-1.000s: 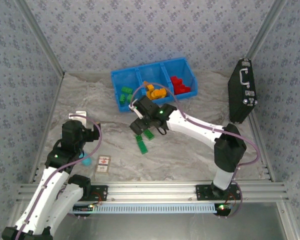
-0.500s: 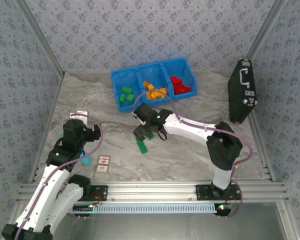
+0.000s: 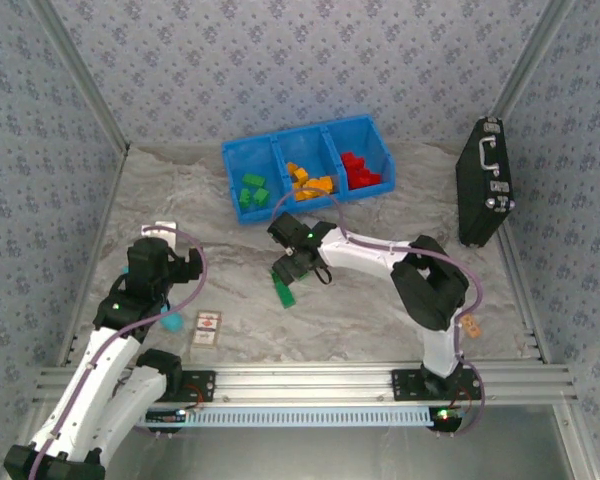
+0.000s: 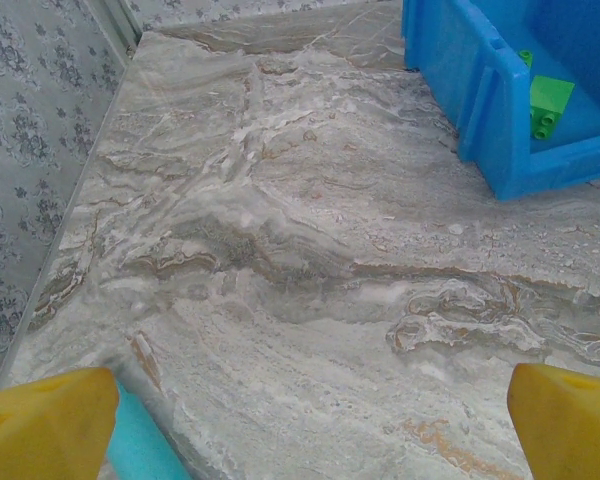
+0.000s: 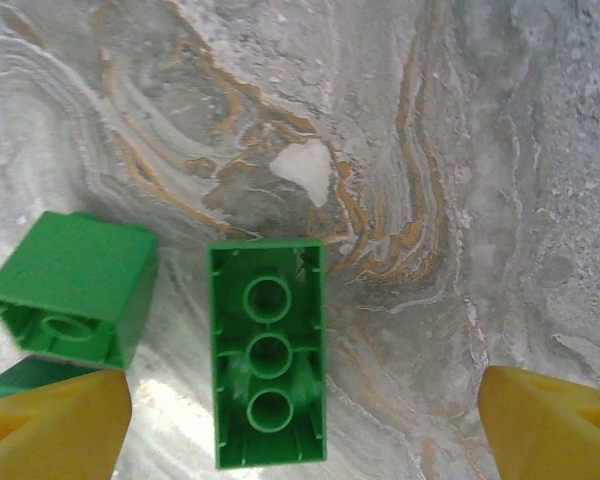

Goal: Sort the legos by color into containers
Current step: Pick up the lego from the center of the table.

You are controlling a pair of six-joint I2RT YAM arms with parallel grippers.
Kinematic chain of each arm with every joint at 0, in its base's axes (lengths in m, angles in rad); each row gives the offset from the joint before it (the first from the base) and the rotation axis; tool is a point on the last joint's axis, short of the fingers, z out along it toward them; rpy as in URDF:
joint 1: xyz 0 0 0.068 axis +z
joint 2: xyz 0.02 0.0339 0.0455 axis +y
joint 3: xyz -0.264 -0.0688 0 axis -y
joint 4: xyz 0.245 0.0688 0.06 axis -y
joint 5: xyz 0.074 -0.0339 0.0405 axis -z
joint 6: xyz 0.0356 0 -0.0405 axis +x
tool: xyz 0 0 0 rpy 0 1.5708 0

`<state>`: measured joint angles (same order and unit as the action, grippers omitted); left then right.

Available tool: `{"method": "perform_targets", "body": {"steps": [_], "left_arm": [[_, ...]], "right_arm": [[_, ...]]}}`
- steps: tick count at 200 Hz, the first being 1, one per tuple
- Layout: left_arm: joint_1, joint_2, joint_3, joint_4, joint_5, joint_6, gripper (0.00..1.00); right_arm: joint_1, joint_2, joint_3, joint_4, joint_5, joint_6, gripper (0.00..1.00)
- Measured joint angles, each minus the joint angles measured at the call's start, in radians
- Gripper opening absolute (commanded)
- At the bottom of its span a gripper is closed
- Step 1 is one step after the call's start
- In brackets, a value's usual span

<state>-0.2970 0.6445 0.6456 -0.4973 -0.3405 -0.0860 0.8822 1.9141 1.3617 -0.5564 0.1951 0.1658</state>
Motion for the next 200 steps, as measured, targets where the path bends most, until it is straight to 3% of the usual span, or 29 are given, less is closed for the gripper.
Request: {"method": "perform_targets", "body": {"steps": [20,102,156,200], "left_arm": [[0.0,0.006,0.0,0.0,0.0,0.0,1.0],[0.001,0.027,0.0,0.0,0.003,0.0,1.0],[0.003,0.039,0.0,0.001,0.004,0.0,1.0],[0.005,0.055,0.0,0.002,0.009,0.0,1.0]], "right_arm": [[-0.008,0.023,0.0,0.001,0.0,0.012,0.78],[-0.016,0.084,0.0,0.018,-0.02,0.022,0.49],[-0.026,0.093,0.019,0.013,-0.041,-0.001,0.41],[-0.045,0.128,0.153,-0.011,-0.041,-0.046,0.39]]}}
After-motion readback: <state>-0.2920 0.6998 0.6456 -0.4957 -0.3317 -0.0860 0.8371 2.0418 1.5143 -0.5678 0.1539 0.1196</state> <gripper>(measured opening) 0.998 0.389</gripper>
